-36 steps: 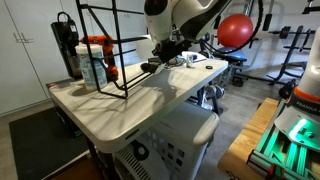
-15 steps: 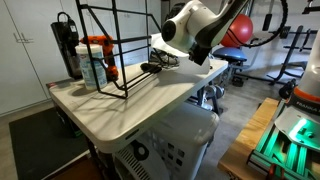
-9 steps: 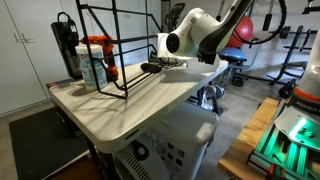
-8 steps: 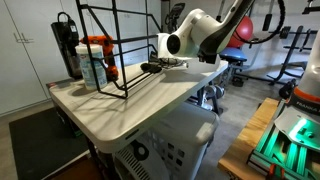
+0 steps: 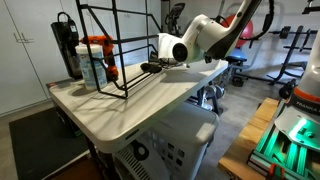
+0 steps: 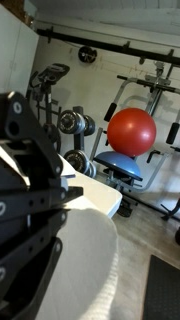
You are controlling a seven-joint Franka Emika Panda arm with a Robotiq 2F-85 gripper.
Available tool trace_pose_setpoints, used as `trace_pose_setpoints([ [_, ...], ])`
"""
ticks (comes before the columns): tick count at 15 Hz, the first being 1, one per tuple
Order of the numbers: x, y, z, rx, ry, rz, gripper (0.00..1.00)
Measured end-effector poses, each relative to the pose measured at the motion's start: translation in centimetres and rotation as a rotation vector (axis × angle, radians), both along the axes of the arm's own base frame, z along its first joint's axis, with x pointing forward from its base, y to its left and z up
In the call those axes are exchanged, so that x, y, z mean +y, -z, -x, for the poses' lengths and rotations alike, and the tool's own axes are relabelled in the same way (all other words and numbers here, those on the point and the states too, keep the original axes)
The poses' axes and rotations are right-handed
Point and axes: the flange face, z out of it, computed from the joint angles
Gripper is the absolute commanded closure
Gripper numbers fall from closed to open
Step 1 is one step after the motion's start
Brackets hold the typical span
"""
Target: Put the paper towel on top of the table
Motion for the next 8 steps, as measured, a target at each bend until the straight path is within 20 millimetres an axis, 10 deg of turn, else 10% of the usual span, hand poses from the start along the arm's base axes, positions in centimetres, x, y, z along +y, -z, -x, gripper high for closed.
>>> trace_pose_setpoints([
  [8,0.02,0.53,1.14,0.174,-0.035,0.039,0.99],
])
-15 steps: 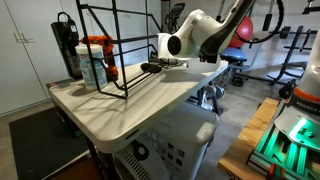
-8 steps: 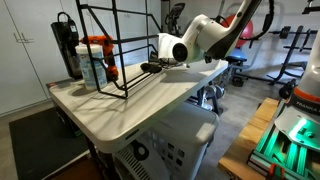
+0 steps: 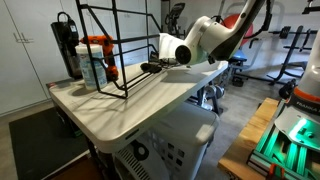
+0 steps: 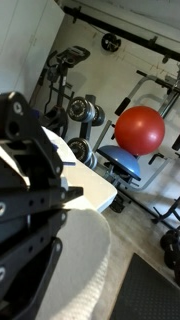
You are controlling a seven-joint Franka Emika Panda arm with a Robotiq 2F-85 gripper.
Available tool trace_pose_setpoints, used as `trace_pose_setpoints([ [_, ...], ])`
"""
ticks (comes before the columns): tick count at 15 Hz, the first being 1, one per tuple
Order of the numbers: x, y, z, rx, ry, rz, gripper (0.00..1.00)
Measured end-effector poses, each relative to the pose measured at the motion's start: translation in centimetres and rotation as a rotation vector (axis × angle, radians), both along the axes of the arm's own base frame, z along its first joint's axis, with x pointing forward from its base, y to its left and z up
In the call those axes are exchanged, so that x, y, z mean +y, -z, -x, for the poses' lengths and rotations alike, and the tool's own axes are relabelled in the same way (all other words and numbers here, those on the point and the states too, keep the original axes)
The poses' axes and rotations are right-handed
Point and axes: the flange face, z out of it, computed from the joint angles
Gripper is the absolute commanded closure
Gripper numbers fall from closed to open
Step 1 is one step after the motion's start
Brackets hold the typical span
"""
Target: Put the paper towel on top of the table
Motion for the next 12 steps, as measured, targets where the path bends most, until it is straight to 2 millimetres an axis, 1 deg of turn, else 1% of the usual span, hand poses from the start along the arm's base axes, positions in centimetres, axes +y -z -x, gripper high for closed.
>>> trace_pose_setpoints([
  [4,0.0,0.0,-0.1,0.003,-0.001,-0.001,1.00],
  [6,0.2,0.6,-0.1,0.020,-0.022,-0.011,1.00],
  [9,0.1,2.8,-0.3,0.065,-0.080,-0.044,1.00],
  [12,-1.2,5.9,0.4,0.150,-0.112,-0.022,1.00],
])
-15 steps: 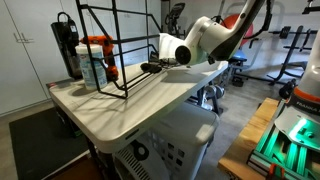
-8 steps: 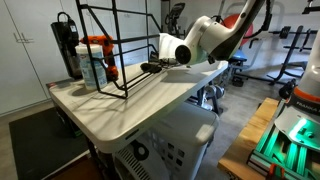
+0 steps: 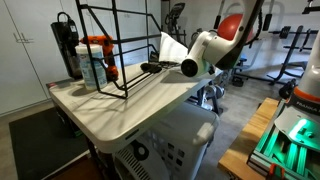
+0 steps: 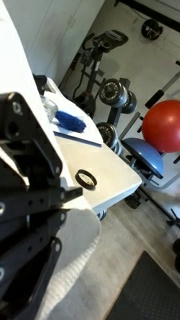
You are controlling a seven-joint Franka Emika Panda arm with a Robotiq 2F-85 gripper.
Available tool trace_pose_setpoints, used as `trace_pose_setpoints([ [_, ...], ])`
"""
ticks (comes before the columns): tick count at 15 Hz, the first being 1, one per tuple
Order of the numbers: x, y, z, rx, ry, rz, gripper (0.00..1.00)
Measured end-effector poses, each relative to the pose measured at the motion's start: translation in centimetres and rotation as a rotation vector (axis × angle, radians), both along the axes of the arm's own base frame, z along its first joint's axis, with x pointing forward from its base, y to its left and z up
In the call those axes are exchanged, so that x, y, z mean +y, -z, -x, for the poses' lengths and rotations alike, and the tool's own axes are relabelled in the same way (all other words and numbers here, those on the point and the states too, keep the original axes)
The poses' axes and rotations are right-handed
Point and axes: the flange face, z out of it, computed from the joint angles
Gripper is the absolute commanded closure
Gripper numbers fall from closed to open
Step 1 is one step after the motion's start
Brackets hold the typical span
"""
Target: Put the paper towel on top of the table
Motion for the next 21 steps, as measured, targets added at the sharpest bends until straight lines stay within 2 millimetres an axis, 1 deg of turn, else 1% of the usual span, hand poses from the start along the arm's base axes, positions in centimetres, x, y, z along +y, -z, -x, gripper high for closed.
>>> trace_pose_setpoints([
  [2,-0.9,2.1,0.9,0.080,-0.010,0.055,1.00],
  [4,-1.8,3.7,2.1,0.154,-0.004,0.125,1.00],
  [7,-2.7,5.1,3.2,0.259,-0.005,0.235,1.00],
  [9,-2.8,5.6,3.5,0.316,-0.028,0.307,1.00],
  [11,-2.3,6.0,3.6,0.353,-0.078,0.361,1.00],
  [14,-1.1,6.4,3.4,0.393,-0.164,0.424,1.00],
  [18,0.7,6.4,3.1,0.437,-0.258,0.515,1.00],
  [19,1.2,6.3,2.9,0.436,-0.279,0.538,0.98],
  [20,1.6,6.2,2.7,0.427,-0.298,0.558,0.73],
  [21,1.9,6.0,2.3,0.412,-0.314,0.578,0.73],
])
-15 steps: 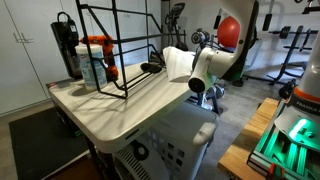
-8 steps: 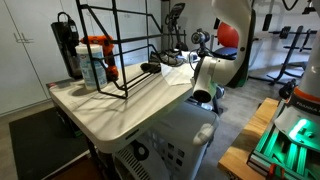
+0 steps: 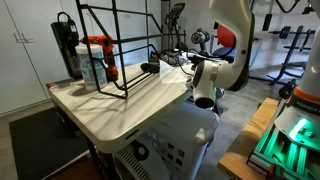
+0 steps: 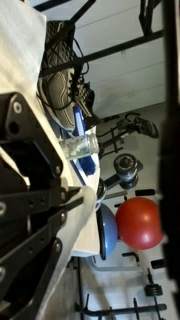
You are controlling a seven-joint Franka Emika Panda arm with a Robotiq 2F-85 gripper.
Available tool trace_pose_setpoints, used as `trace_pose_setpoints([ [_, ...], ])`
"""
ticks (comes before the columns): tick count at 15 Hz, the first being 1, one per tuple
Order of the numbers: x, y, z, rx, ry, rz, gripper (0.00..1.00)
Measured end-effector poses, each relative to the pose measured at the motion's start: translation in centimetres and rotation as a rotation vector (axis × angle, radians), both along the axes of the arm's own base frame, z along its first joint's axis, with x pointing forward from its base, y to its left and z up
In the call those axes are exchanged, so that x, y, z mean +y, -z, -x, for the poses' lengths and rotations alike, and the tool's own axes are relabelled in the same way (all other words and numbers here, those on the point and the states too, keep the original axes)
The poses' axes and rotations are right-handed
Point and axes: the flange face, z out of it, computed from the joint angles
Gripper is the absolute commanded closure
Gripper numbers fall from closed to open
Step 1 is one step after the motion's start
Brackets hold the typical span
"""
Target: Put the paper towel on top of the table
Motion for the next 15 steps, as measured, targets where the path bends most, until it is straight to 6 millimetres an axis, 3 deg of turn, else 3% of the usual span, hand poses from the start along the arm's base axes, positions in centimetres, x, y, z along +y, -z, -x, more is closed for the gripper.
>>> trace_pose_setpoints([
  [5,1.7,-0.7,-0.2,-0.038,-0.062,0.042,0.38],
  [10,6.1,-2.0,-0.1,-0.064,-0.117,-0.030,0.01],
  [15,9.9,-4.3,-0.8,-0.069,-0.112,-0.192,0.00],
])
